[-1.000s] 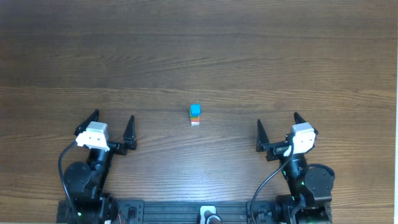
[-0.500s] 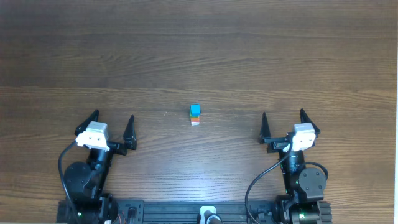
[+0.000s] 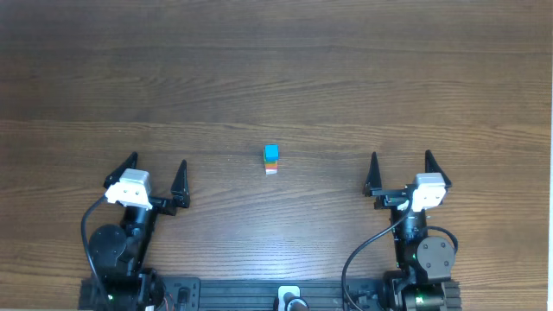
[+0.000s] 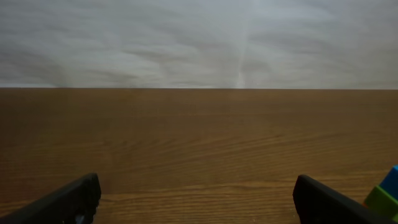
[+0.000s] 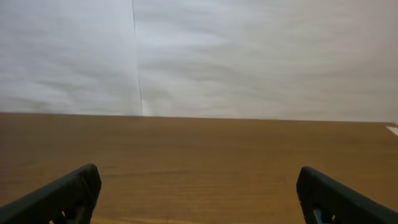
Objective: Stack Cubes
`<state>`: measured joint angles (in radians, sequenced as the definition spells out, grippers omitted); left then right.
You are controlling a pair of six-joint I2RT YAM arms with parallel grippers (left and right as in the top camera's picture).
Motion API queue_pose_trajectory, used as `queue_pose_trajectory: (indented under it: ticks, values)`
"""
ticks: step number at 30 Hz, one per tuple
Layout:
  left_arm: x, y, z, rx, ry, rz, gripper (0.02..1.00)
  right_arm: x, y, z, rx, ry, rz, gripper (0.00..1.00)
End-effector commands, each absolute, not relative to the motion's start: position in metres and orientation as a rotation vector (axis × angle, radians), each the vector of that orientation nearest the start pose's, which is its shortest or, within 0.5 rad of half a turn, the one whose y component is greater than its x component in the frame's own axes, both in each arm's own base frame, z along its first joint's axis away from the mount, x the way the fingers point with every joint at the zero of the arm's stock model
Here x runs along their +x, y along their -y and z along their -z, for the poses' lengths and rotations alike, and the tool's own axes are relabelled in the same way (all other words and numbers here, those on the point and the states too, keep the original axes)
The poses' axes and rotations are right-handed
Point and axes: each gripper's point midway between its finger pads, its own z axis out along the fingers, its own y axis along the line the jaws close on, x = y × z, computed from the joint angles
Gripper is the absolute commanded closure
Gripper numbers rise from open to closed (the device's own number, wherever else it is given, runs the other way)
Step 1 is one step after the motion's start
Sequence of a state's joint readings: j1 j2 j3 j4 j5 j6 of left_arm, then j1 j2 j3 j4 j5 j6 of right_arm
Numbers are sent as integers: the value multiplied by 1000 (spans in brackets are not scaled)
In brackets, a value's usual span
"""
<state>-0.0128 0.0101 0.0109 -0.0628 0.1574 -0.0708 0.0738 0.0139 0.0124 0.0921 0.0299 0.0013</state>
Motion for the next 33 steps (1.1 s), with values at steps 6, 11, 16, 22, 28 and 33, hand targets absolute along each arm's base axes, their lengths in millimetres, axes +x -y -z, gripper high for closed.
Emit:
queue_pose_trajectory:
  ticks: [6, 11, 16, 22, 28, 33]
  values:
    - [244, 29, -160, 80, -1633, 176, 18, 246, -13, -157, -25, -1646, -40, 7]
    - [244, 29, -160, 81, -1633, 176, 18, 246, -13, -156, -25, -1649, -39, 9]
    - [244, 29, -160, 80, -1633, 176, 18, 246, -13, -156, -25, -1649, -39, 7]
    - [244, 29, -160, 80, -1633, 177, 18, 246, -13, -156, -25, -1649, -39, 9]
    - [244, 29, -160, 80, -1633, 177, 18, 246, -13, -156, -25, -1649, -39, 9]
    - [244, 29, -160, 80, -1633, 176, 18, 246, -13, -156, -25, -1649, -39, 7]
